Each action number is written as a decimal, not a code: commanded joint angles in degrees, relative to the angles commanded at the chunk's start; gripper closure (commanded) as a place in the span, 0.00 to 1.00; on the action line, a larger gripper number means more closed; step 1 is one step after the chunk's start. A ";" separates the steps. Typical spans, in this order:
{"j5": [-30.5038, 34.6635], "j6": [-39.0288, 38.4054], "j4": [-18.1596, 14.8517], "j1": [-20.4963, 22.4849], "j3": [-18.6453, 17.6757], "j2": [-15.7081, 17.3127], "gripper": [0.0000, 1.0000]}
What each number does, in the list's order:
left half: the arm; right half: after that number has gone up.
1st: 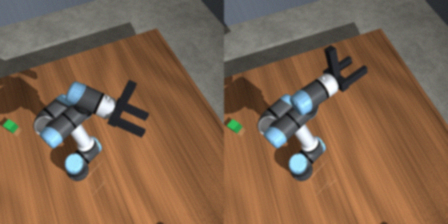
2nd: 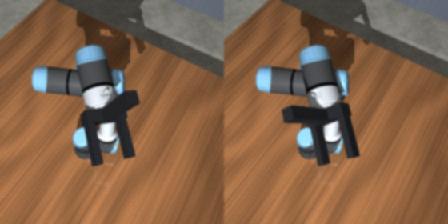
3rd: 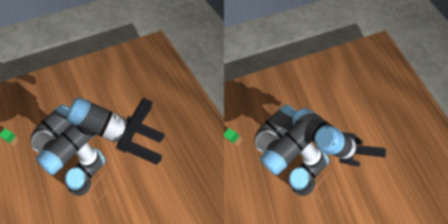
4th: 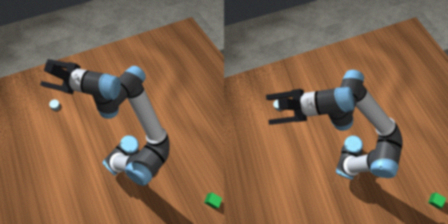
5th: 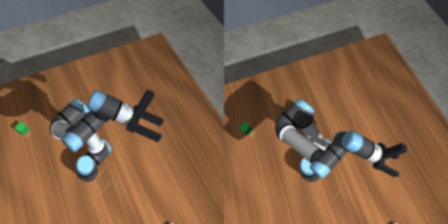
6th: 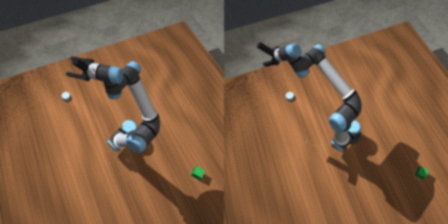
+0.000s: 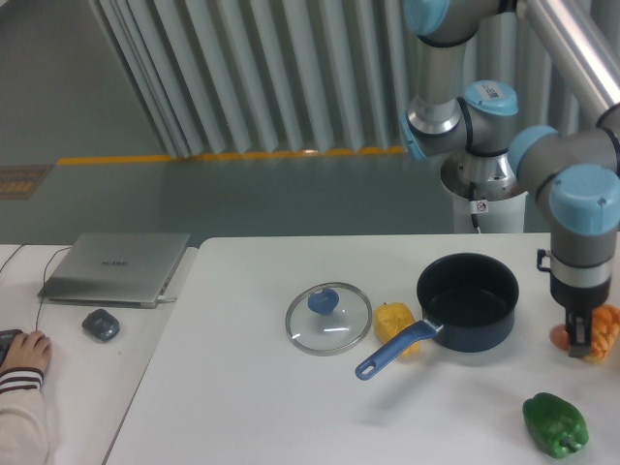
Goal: Pick up the egg
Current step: 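Lift the egg and carry it over the blue saucepan, then lower the egg into the saucepan and open the gripper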
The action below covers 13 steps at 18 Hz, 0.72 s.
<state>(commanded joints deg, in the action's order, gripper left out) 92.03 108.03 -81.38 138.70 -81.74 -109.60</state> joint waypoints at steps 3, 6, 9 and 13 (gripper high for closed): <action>-0.97 -3.25 -2.46 -1.15 0.35 1.06 0.76; -1.67 -5.45 -5.01 -2.99 0.53 2.55 0.76; -3.78 -7.22 -6.59 -3.69 0.53 3.26 0.76; -5.28 -8.88 -7.30 -5.10 0.44 4.05 0.76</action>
<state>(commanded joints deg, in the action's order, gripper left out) 86.75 99.15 -88.68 133.60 -81.30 -105.56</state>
